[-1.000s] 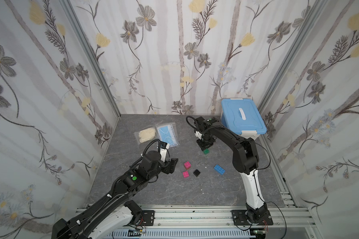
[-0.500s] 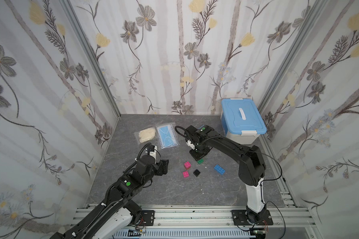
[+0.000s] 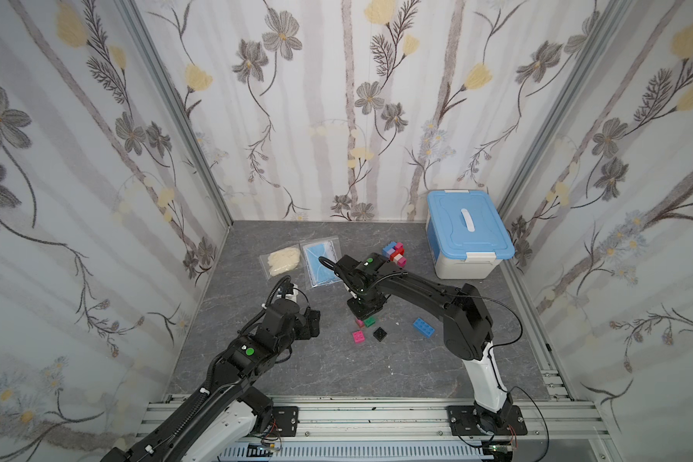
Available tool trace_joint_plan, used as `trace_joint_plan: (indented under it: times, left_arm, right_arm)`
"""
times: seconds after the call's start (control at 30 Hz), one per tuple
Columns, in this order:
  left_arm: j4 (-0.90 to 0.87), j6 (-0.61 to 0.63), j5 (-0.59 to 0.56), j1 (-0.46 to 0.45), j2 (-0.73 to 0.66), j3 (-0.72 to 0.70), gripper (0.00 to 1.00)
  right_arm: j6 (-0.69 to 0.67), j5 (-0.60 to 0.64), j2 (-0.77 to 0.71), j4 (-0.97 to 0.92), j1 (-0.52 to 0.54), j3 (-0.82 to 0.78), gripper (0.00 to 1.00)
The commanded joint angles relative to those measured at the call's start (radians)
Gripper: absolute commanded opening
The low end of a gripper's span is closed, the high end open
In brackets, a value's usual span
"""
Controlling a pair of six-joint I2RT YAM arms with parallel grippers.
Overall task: Assemble the letter p with lego
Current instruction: Assemble the lego brick with the lego brick.
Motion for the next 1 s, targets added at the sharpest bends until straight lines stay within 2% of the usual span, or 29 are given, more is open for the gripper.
trace_joint_plan:
  times: [0.0,0.97]
  left_arm:
    - [0.002,-0.002,-0.020,0.004,0.002,-0.005,0.86]
    - [0.018,0.017,-0.009,0.013,-0.002,-0.020,0.86]
  right_arm:
    - [0.026,0.008,0.024,-0.042,0.005,0.037,0.12]
    - [0.020,0.018,0.072,-0.063,-0.014,0.053,0.12]
